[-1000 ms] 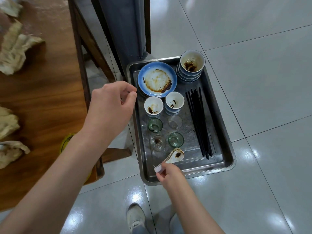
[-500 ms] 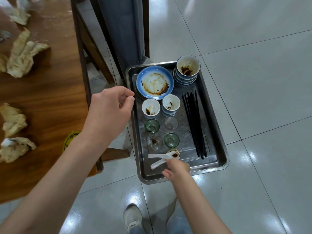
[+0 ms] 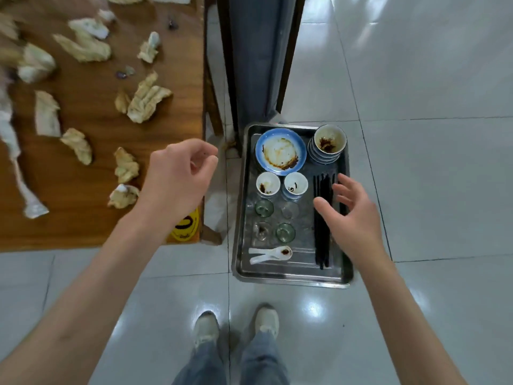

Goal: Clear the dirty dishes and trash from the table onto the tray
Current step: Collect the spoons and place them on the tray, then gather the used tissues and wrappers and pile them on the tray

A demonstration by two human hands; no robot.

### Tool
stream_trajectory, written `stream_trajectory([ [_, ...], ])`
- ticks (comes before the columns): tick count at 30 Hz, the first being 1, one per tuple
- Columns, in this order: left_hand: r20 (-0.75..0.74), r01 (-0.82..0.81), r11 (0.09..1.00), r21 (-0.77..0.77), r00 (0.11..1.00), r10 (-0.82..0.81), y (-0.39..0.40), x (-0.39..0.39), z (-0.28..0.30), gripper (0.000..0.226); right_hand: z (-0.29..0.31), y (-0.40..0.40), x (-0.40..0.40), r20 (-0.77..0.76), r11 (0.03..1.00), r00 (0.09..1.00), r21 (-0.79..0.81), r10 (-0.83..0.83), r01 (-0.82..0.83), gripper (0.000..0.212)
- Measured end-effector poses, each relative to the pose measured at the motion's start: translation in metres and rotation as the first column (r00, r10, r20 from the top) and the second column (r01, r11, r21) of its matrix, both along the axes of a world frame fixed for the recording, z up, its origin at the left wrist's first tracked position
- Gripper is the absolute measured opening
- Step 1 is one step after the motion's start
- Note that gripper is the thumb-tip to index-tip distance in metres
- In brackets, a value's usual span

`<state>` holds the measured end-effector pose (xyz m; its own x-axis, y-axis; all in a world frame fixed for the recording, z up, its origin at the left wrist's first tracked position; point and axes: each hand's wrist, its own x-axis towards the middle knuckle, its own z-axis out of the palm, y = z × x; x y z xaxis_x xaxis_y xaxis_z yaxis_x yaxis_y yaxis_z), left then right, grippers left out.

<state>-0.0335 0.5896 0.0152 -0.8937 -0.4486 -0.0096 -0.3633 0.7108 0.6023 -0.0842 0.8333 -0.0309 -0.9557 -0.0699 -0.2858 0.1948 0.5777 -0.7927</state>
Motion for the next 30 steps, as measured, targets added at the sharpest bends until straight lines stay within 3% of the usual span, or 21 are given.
stream_trajectory([
  [6,-0.023,-0.188,0.982,0.013,0.982,0.189,-0.022,0.043,0.048,0.019,0.061,-0.024,-0.007,-0.088,0.964,0.96,-0.011,0.264,-0.266,0.055],
  [17,-0.03,-0.484,0.874,0.034,0.874,0.485,-0.079,0.154,0.099,0.023,0.113,-0.113,0.024,-0.034,0.82,0.821,-0.038,0.57,-0.571,0.043],
  [24,-0.005,-0.538,0.839,0.082,0.841,0.54,-0.146,0.177,0.098,0.023,0.127,-0.203,0.037,-0.049,0.75,0.749,0.066,0.661,-0.658,0.045],
  [30,0.062,-0.462,0.88,0.107,0.887,0.458,-0.246,0.163,0.098,0.026,0.136,-0.305,0.037,-0.07,0.815,0.813,0.096,0.578,-0.572,0.046],
])
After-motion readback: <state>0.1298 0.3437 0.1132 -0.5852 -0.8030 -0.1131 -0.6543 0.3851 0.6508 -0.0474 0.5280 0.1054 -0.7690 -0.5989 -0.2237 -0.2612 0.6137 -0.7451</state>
